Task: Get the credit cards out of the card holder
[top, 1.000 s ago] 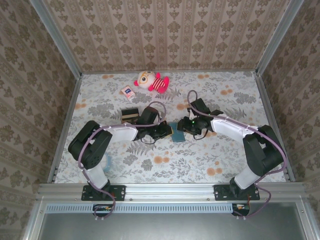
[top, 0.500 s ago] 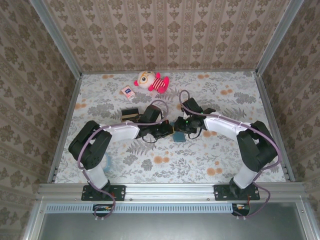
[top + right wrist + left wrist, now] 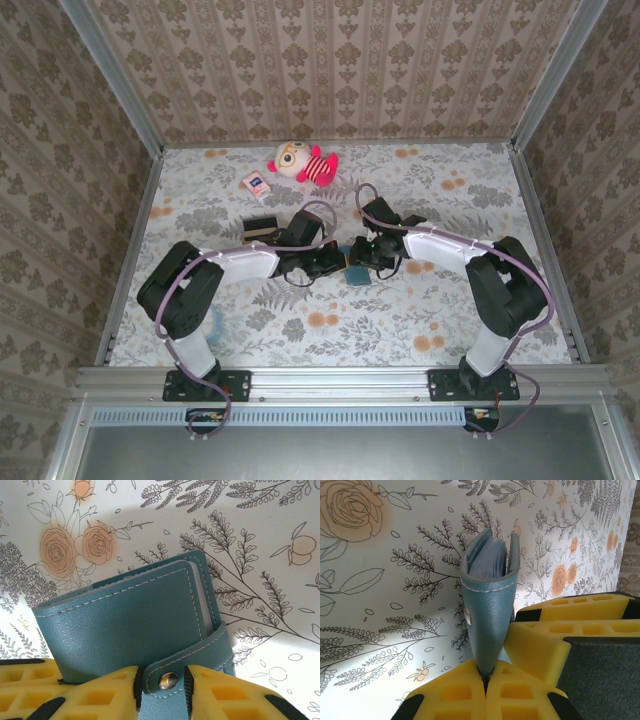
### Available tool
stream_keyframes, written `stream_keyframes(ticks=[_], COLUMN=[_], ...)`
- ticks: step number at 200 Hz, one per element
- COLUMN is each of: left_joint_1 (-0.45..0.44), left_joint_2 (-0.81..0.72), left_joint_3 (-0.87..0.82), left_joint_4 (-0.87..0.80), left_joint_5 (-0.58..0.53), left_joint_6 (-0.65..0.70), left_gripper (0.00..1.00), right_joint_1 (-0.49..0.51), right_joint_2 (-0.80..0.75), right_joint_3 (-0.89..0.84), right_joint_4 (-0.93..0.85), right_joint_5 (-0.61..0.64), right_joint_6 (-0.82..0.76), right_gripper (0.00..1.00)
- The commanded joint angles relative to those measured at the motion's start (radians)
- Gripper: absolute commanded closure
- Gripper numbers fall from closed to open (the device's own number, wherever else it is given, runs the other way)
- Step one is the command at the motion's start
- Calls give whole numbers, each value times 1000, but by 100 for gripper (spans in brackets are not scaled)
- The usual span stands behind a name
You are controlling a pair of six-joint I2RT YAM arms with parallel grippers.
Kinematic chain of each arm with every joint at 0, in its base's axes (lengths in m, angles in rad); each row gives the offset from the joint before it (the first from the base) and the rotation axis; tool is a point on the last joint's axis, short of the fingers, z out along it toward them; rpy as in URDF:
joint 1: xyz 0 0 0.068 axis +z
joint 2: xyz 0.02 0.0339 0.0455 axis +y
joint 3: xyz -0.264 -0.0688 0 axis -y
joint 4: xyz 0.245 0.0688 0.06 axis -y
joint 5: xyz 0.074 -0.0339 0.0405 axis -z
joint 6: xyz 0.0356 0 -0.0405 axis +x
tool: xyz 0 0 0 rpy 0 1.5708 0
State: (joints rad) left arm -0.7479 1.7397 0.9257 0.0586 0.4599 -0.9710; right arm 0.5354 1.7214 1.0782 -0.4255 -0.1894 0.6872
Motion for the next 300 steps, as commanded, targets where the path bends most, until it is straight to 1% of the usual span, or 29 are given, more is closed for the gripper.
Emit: stream_keyframes(ticks=[1,15,41,76,89,112,144,159,178,192,206,232,267,300], left_joint_1=[-8,-8,-4,2,3,4,3,3,4,3,3,4,4,3], left_joint_2=[-37,-37,-42,-54,-52,-47,-47,-45,-45,-42,-42,-42,-42,-39], left_joint_3=[14,6,-11,-29,-31,-29,-29,-29,-28,-27,-25,-26,-28,-25], left_joint_4=[-1,7,23,27,34,52,52,48,40,40,40,36,27,15], left_joint_5=[-27,-29,-27,-28,-22,-7,-3,-2,0,0,2,3,6,2], left_joint_6=[19,16,15,23,23,17,20,21,25,26,26,26,29,35], left_gripper=[100,100,100,100,100,100,100,100,100,100,100,100,100,100], right_joint_1=[3,3,-4,-46,-44,-36,-25,-19,-9,-6,-5,-5,-3,-3], right_joint_2=[8,3,0,-74,-92,-94,-96,-86,-80,-70,-51,-5,34,44], right_joint_3=[24,26,28,-20,-13,3,0,6,7,16,36,68,87,93], right_joint_4=[-81,-104,-232,-224,-211,-181,-79,-68,-50,-57,-83,-143,-184,-200], right_joint_5=[72,109,274,291,264,182,38,14,-9,6,45,126,192,232], right_joint_6=[-8,-12,-8,-13,-20,-36,-60,-68,-85,-86,-87,-90,-105,-116], right_gripper=[69,69,70,70,71,71,69,66,57,55,56,61,68,70])
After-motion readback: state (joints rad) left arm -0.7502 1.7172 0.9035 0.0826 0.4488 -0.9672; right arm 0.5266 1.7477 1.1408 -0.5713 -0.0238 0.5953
